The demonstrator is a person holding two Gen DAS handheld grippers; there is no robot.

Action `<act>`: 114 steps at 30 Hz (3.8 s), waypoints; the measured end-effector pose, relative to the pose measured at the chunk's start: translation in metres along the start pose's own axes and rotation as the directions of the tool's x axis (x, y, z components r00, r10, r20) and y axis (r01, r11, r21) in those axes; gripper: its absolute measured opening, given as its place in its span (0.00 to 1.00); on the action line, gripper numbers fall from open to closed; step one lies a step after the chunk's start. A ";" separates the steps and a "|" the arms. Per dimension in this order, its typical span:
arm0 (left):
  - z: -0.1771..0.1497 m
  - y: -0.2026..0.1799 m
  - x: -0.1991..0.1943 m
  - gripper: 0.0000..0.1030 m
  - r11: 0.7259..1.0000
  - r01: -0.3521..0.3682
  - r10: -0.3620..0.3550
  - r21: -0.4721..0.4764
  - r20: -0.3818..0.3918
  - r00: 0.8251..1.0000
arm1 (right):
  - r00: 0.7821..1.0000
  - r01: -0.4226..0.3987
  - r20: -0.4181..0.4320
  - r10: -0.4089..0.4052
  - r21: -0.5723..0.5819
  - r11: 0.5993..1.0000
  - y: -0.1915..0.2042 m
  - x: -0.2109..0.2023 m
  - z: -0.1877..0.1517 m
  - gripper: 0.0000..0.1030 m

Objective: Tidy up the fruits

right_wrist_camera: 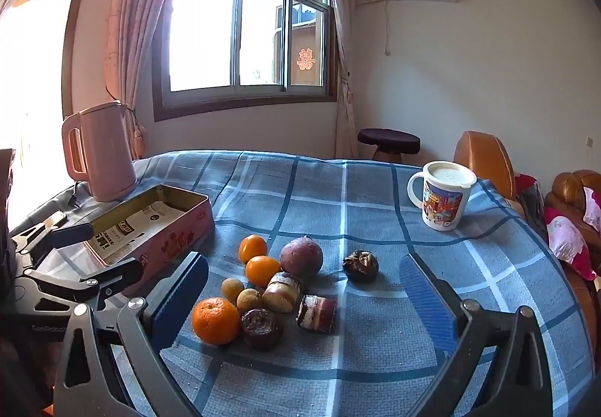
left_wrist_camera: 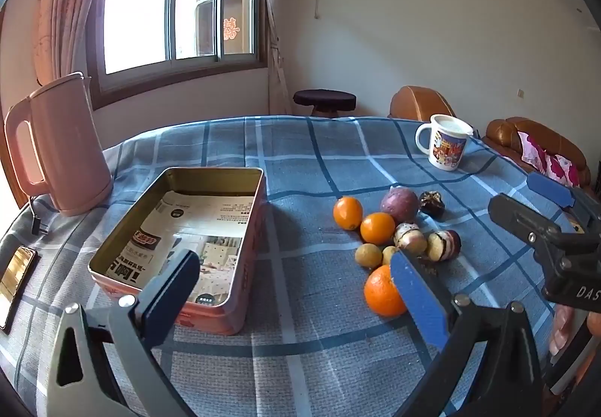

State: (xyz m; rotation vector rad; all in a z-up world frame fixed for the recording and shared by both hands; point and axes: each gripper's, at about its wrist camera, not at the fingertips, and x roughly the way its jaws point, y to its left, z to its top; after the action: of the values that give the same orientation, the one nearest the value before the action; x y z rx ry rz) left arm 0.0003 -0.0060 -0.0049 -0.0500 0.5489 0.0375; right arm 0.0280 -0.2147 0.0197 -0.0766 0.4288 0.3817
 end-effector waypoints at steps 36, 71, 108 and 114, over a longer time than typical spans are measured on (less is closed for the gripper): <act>-0.010 -0.004 0.007 1.00 1.000 0.006 -0.006 0.004 -0.018 1.000 | 1.000 -0.004 -0.018 0.004 0.015 1.000 -0.003 0.004 -0.009 0.99; -0.016 -0.051 0.055 0.89 0.986 0.151 -0.132 0.073 -0.216 0.967 | 0.959 -0.008 -0.277 0.053 0.163 0.987 -0.049 0.067 -0.037 0.97; -0.019 -0.043 0.063 0.47 0.981 0.188 -0.174 0.046 -0.223 0.959 | 0.915 -0.165 -0.346 0.209 0.151 0.975 -0.033 0.094 -0.038 0.33; -0.018 -0.037 0.058 0.47 0.983 0.181 -0.175 0.018 -0.186 0.967 | 0.926 -0.173 -0.317 0.207 0.130 0.976 -0.030 0.087 -0.036 0.33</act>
State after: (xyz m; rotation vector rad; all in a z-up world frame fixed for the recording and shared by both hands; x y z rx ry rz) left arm 0.0420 -0.0422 -0.0489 -0.0695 0.7277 -0.1535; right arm 0.0987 -0.2182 -0.0495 0.0002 0.7899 0.5411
